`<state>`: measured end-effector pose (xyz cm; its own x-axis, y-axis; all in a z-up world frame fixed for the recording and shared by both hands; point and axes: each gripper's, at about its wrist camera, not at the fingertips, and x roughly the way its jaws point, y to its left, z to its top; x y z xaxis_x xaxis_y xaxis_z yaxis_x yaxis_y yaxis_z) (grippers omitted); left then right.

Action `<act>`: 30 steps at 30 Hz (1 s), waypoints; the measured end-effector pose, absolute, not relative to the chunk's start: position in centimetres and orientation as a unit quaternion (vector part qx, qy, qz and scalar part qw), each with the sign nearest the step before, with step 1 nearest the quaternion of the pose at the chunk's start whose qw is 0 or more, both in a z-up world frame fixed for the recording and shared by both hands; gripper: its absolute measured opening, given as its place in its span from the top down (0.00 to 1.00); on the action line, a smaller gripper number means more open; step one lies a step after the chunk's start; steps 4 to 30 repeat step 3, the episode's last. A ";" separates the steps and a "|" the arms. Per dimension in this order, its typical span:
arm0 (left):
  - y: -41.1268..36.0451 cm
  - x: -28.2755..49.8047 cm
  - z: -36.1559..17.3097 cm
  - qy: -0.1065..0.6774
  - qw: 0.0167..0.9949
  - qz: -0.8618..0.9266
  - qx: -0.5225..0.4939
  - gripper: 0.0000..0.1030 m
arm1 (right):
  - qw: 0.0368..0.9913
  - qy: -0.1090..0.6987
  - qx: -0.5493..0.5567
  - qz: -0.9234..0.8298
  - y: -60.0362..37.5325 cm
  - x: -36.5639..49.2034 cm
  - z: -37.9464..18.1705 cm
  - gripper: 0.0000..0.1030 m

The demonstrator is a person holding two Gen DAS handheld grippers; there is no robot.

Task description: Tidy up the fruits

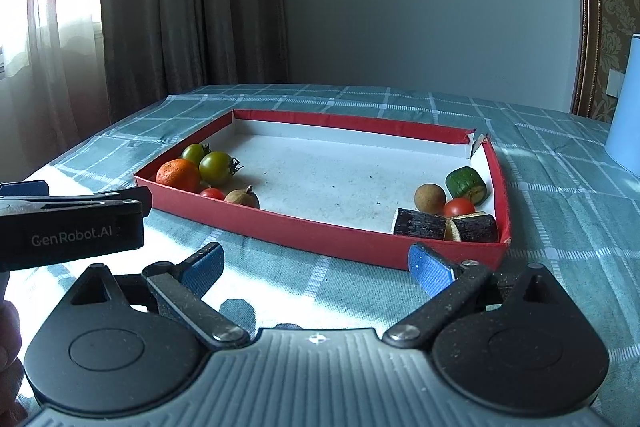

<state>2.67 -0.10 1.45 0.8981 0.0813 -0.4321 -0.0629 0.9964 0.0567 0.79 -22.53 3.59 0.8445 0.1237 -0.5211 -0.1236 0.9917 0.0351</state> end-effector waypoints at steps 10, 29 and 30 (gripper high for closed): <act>-0.3 2.5 1.2 0.222 0.974 0.037 0.027 0.00 | 0.960 0.273 0.000 0.064 -22.5 0.8 3.5 0.04; -0.3 2.5 1.2 0.222 0.974 0.037 0.027 0.00 | 0.960 0.273 0.000 0.064 -22.5 0.8 3.5 0.04; -0.3 2.5 1.2 0.222 0.974 0.037 0.027 0.00 | 0.960 0.273 0.000 0.064 -22.5 0.8 3.5 0.04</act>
